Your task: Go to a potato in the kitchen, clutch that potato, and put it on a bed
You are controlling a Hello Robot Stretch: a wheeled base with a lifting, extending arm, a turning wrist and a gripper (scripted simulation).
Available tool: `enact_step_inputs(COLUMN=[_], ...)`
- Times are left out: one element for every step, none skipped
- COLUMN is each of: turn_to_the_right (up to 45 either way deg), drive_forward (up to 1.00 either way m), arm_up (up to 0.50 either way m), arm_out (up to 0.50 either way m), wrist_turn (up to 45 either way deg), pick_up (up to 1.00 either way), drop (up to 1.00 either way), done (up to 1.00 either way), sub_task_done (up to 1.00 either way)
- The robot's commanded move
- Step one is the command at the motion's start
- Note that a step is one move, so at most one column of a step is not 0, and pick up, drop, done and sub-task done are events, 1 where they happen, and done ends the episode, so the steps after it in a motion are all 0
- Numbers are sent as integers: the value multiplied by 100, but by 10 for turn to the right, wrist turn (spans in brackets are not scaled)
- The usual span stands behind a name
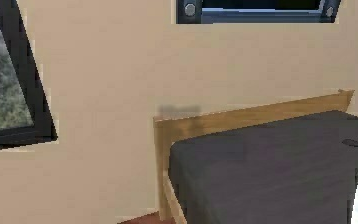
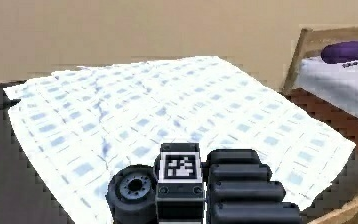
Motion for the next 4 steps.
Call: enact_step_inputs(turn_to_the_right=[90,-450,-90,240], drive_forward=[0,0,0,0], arm_up=[0,0,0,0], arm_out=[0,0,0,0], wrist_turn=[0,0,0,0], pick_up=[0,0,0,0], drop=[0,0,0,0], done=[0,0,0,0], sub_task_done=[0,0,0,0])
